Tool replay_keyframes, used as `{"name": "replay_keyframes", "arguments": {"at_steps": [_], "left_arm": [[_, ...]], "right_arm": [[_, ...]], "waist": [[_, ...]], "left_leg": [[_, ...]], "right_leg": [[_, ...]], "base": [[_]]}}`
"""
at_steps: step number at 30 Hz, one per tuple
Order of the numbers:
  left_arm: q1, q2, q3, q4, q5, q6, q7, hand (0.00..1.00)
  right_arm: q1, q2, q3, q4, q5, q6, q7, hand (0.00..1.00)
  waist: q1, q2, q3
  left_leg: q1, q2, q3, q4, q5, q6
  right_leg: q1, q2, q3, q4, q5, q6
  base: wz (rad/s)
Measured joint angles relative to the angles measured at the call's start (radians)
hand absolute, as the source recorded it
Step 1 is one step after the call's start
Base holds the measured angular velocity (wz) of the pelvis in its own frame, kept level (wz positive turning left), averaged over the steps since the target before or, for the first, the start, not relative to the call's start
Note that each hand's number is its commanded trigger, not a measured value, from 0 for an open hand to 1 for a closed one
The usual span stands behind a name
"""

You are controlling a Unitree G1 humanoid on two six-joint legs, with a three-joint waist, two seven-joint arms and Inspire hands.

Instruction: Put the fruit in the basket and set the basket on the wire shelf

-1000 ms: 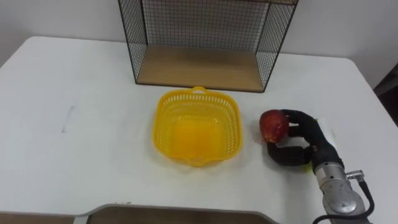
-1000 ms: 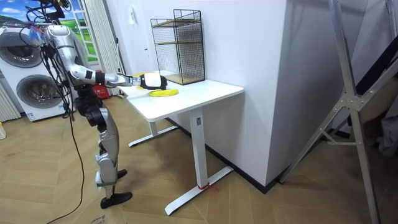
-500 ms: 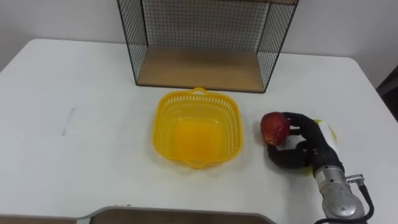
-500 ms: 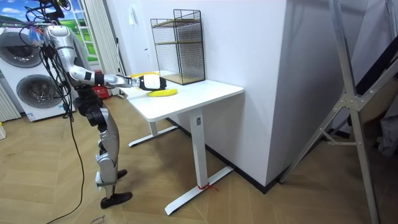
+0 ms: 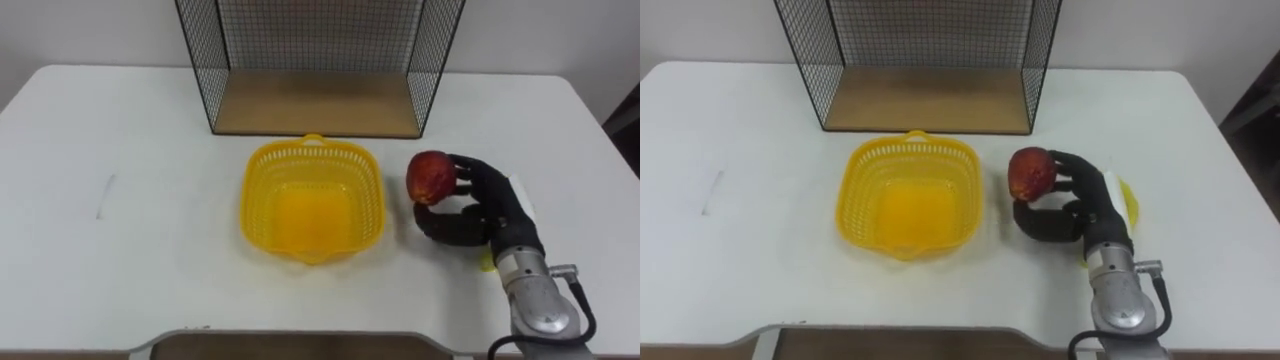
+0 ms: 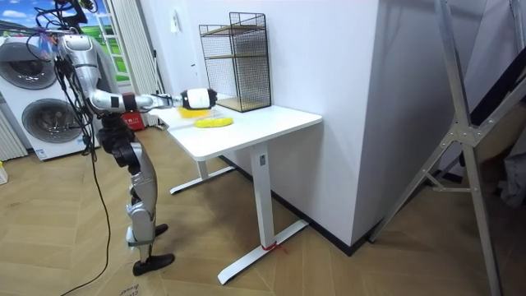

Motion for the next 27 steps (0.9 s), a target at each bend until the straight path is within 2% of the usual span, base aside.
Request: {"name": "replay_keyframes", "arguments": {"at_steps": [3,6,9,12,15,19,23,27], "left_arm": [[-0.004,0.001,0.0,0.001,0.0,-0.001,-0.004,0.0],[-0.008,0.001,-0.001,0.005,-0.003,-0.008,-0.013,0.0],[-0.012,0.002,-0.001,0.022,-0.001,-0.021,-0.012,0.0],[-0.013,0.003,-0.002,0.04,-0.001,-0.023,-0.017,0.0],[-0.017,0.011,-0.005,0.04,-0.001,-0.023,-0.028,0.0],[-0.02,0.018,-0.028,0.04,-0.008,-0.023,-0.029,0.0],[-0.025,0.017,-0.051,0.039,-0.007,-0.023,-0.029,0.0],[-0.032,0.018,-0.074,0.037,-0.008,-0.022,-0.024,0.0]], "right_arm": [[0.0,-0.017,0.0,-0.076,0.001,0.0,0.004,1.0],[0.0,-0.017,0.0,-0.123,-0.008,0.0,0.021,1.0],[0.0,-0.018,0.001,-0.152,-0.051,0.0,0.034,1.0],[0.0,-0.036,0.01,-0.182,-0.089,0.0,0.058,1.0],[0.0,-0.041,0.018,-0.209,-0.116,0.0,0.082,1.0],[0.0,-0.054,0.06,-0.21,-0.126,0.0,0.114,1.0],[0.0,-0.057,0.1,-0.21,-0.137,0.001,0.142,1.0],[0.0,-0.057,0.148,-0.21,-0.158,0.016,0.18,1.0]], "waist": [[0.0,-0.007,-0.004],[0.0,-0.013,-0.0075],[-0.001,-0.013,-0.0075],[0.009,-0.014,-0.007],[0.018,-0.025,-0.0028],[0.039,-0.039,-0.0032],[0.046,-0.039,-0.0039],[0.053,-0.034,-0.001]], "left_leg": [[0.002,0.0,0.007,0.0,0.0,0.0],[0.001,0.001,0.01,0.0,0.0,0.0],[-0.001,0.002,0.016,-0.004,0.0,0.0],[-0.002,0.003,0.027,-0.013,0.0,0.0],[-0.002,0.003,0.029,-0.015,0.0,0.0],[-0.004,0.003,0.032,-0.013,0.0,0.0],[-0.004,0.003,0.03,-0.013,0.0,0.0],[-0.008,0.002,0.026,-0.014,0.0,0.0]], "right_leg": [[-0.002,0.0,0.005,0.0,0.0,0.0],[-0.005,0.0,0.009,0.001,0.0,0.0],[-0.012,0.001,0.012,0.004,0.0,0.0],[-0.02,0.001,0.024,0.011,0.0,0.0],[-0.026,0.001,0.028,0.018,0.0,0.0],[-0.034,0.0,0.033,0.019,0.0,0.0],[-0.032,0.001,0.031,0.018,0.0,0.0],[-0.031,0.001,0.027,0.018,0.0,0.0]], "base": [[-0.06],[-0.03],[-0.05],[-0.1],[-0.03],[-0.03],[0.0],[0.01]]}}
